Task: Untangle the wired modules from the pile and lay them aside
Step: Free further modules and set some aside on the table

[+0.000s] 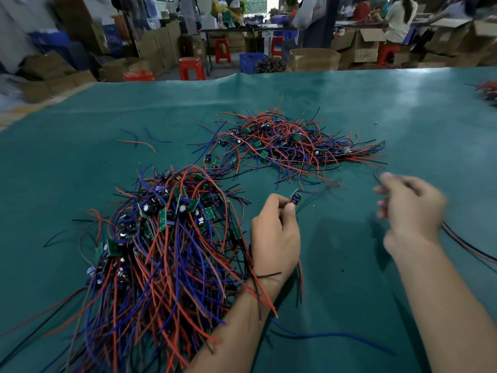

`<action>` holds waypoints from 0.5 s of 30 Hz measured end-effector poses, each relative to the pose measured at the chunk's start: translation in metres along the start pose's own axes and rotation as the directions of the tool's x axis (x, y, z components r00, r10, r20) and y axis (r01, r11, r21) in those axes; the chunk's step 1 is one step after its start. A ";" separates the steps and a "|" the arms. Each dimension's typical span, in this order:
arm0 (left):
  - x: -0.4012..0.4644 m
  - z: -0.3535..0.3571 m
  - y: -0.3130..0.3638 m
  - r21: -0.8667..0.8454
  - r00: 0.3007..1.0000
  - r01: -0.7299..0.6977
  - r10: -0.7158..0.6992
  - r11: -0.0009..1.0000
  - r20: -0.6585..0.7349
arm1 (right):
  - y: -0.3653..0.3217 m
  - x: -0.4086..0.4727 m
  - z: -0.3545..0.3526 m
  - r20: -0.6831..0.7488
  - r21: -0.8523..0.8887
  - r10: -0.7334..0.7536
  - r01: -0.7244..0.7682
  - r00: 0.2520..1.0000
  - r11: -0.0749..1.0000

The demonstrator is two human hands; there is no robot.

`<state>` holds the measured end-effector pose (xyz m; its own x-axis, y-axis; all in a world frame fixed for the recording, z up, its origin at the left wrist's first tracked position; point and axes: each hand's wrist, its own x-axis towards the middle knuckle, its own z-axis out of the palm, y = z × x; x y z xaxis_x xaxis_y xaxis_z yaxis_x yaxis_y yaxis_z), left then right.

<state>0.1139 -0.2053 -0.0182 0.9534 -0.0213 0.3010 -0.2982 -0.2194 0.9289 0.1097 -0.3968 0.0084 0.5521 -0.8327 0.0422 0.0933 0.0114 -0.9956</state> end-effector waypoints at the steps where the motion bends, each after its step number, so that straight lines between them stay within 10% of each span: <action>1: 0.000 0.000 0.000 0.002 1.000 -0.003 0.003 1.000 -0.019 | 0.000 -0.008 0.006 0.211 -0.075 0.047 -0.031 0.976 0.997; 6: -0.002 -0.002 0.000 0.000 0.998 -0.046 0.046 0.999 -0.050 | 0.000 -0.044 0.028 0.729 -0.200 0.079 0.100 0.680 0.975; 12: -0.004 -0.001 0.000 -0.015 0.995 -0.077 0.078 0.997 0.057 | -0.002 -0.052 0.028 0.703 0.099 -0.042 -0.039 0.710 0.994; 15: -0.003 -0.001 0.001 -0.020 0.991 -0.069 0.071 0.997 0.111 | -0.005 -0.055 0.027 0.623 0.113 -0.198 0.163 0.757 0.980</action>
<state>0.1103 -0.2047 -0.0179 0.9292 -0.1452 0.3399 -0.3639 -0.1976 0.9103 0.1015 -0.3363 0.0132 0.9157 -0.2872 0.2812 0.2751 -0.0622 -0.9594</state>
